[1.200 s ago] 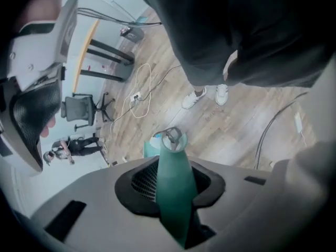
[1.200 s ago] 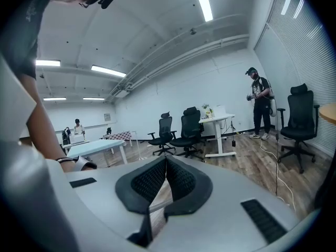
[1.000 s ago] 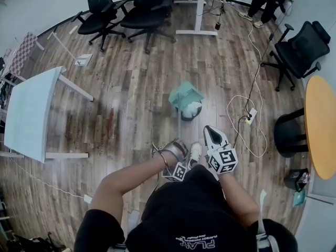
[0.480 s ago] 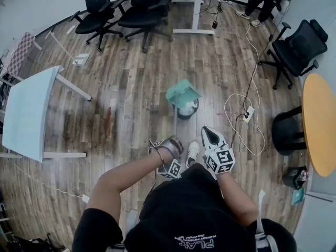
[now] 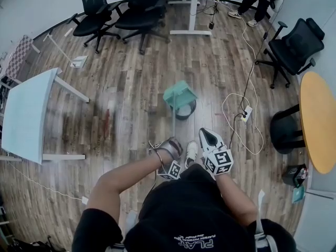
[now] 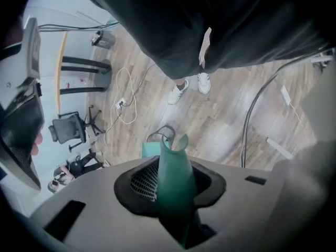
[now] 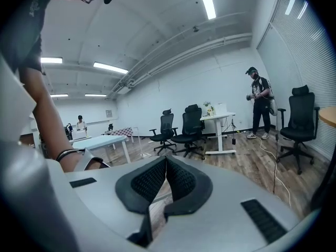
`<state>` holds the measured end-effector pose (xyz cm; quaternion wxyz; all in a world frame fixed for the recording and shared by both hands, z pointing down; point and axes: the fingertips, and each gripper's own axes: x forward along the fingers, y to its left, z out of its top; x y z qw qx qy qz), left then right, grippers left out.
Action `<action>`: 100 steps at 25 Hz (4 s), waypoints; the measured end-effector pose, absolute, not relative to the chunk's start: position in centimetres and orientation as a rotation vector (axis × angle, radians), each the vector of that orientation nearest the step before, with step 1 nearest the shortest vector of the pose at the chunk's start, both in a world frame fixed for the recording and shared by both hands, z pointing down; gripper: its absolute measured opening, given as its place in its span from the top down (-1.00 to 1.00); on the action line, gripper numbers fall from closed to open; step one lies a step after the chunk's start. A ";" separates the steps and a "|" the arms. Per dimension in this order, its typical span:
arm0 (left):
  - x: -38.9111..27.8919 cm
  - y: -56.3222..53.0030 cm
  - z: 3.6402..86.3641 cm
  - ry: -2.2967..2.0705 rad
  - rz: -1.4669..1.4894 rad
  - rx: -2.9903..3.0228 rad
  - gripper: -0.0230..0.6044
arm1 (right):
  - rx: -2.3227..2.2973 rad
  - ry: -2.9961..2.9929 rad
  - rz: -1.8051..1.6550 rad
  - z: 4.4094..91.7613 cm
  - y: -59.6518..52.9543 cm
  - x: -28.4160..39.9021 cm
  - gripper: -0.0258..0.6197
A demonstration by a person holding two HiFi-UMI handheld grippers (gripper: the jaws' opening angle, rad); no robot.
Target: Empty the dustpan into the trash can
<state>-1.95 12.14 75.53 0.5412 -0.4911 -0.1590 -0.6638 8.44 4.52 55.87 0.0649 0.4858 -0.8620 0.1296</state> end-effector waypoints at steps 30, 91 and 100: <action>-2.3 -1.3 63.4 0.859 -1.513 -2.269 0.61 | 1.389 -2.636 0.368 55.0 -3.1 10.2 0.85; -21.1 -15.6 78.4 2.483 -1.448 -2.585 0.61 | 0.940 -2.598 0.428 65.3 -20.8 -1.4 0.85; -20.7 -16.8 81.6 2.420 -1.552 -2.624 0.61 | 0.917 -2.504 0.451 69.1 -19.9 -0.9 0.85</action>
